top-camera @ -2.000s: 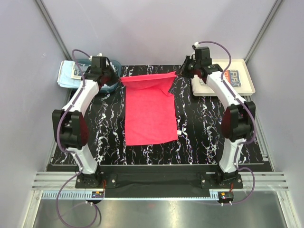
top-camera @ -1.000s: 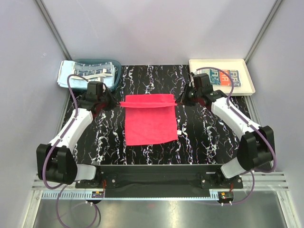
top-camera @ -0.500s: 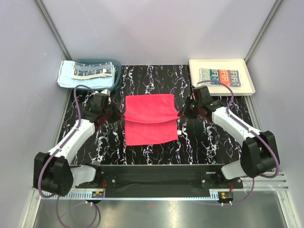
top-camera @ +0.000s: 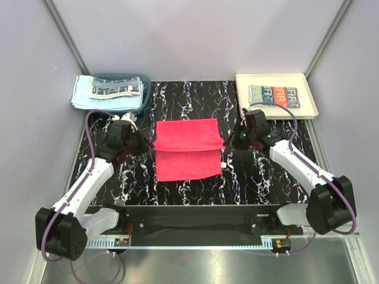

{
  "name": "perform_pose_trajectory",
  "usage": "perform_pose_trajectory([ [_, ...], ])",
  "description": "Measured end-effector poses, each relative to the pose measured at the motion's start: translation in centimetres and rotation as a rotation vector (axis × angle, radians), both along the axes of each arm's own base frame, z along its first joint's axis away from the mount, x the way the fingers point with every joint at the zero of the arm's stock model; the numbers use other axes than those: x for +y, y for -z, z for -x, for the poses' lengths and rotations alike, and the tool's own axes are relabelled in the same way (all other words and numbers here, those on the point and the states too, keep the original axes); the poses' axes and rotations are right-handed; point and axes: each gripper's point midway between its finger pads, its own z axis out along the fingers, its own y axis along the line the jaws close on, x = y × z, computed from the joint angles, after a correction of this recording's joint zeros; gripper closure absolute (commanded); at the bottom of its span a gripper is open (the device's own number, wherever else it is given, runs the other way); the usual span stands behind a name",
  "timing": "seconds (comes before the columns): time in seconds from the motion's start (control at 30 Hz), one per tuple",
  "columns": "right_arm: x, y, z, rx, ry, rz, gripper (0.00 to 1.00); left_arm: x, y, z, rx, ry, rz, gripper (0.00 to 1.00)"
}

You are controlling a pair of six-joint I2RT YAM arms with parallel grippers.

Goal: Fold and stack the towels
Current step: Fold the towel

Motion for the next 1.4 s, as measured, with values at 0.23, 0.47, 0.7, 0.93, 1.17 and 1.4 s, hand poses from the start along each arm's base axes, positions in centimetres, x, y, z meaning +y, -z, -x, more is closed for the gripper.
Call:
perform_pose_trajectory([
  [0.23, -0.5, 2.7, 1.5, 0.063, 0.003, 0.02, 1.0, 0.0, 3.2, 2.1, 0.077, 0.008, -0.007, 1.0],
  [0.47, -0.6, 4.7, 2.5, 0.097, 0.005, 0.018, 1.0, -0.3, 6.3, 4.0, 0.151, 0.021, 0.003, 1.0],
  [0.7, -0.3, 7.7, 3.2, 0.158, -0.005, 0.037, 1.0, -0.5, 8.4, 5.0, 0.21, 0.027, 0.009, 1.0],
  [0.93, -0.3, 7.7, 3.2, 0.155, -0.003, 0.037, 1.0, -0.5, 8.1, 5.3, 0.208, 0.033, 0.011, 1.0],
  [1.17, -0.4, 5.6, 3.3, 0.104, -0.003, 0.015, 1.0, -0.5, 5.8, 5.2, 0.144, 0.036, 0.027, 1.0],
  [1.4, -0.4, 5.4, 3.4, 0.095, -0.002, 0.008, 1.0, -0.4, 5.8, 5.7, 0.147, 0.035, 0.027, 1.0],
])
